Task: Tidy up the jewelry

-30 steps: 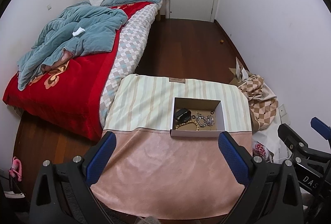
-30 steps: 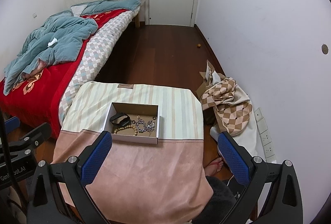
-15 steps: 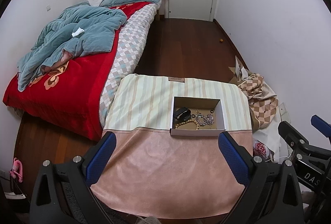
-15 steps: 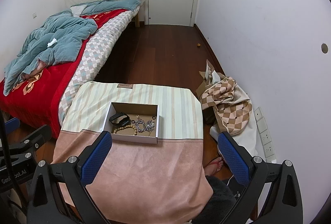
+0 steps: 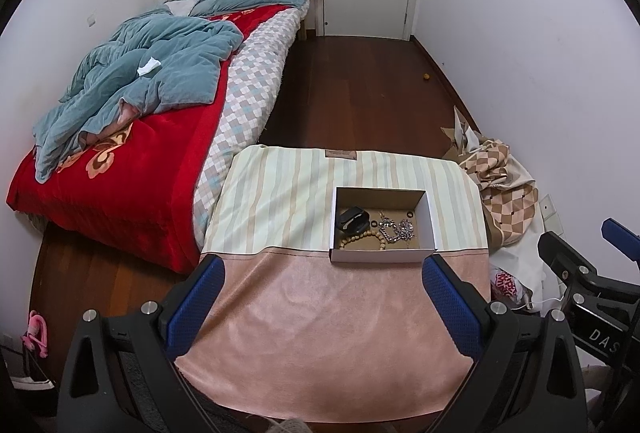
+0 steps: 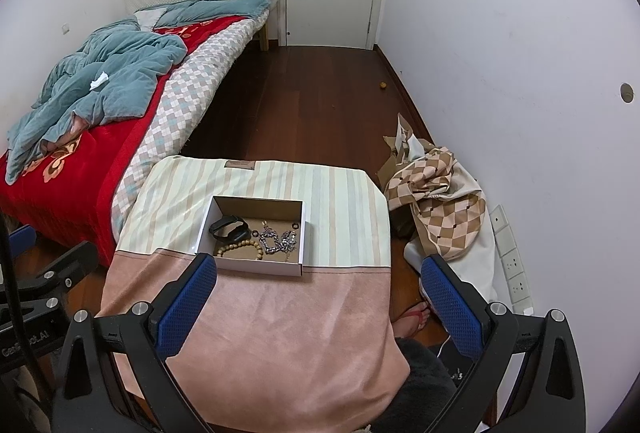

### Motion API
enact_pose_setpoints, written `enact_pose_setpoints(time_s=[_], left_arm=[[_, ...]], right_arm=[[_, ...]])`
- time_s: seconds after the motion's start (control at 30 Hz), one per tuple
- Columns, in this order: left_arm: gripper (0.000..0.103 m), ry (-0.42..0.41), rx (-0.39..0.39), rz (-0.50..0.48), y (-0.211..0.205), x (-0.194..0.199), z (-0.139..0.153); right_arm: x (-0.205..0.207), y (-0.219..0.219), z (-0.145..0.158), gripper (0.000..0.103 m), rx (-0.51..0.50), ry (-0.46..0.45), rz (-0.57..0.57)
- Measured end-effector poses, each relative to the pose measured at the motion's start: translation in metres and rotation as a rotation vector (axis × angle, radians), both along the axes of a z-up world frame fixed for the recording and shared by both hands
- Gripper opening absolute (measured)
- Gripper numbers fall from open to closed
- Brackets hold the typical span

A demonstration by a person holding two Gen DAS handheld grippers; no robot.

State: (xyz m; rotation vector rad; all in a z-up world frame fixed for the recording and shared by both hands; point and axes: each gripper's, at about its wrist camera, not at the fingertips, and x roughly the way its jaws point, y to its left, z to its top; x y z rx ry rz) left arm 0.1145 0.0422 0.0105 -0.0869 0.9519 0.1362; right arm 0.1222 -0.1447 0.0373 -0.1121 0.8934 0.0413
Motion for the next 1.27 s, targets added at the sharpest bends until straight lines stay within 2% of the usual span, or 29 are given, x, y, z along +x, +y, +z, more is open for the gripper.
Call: enact_pose_setpoints(time_s=[1.27], left_arm=[[0.101,0.0,-0.013,0.001,0.005,0.0004,0.0018]], right_arm=[[-0.0008,-0.0003,-0.0016,0.103,-0.008,0.003,0.0]])
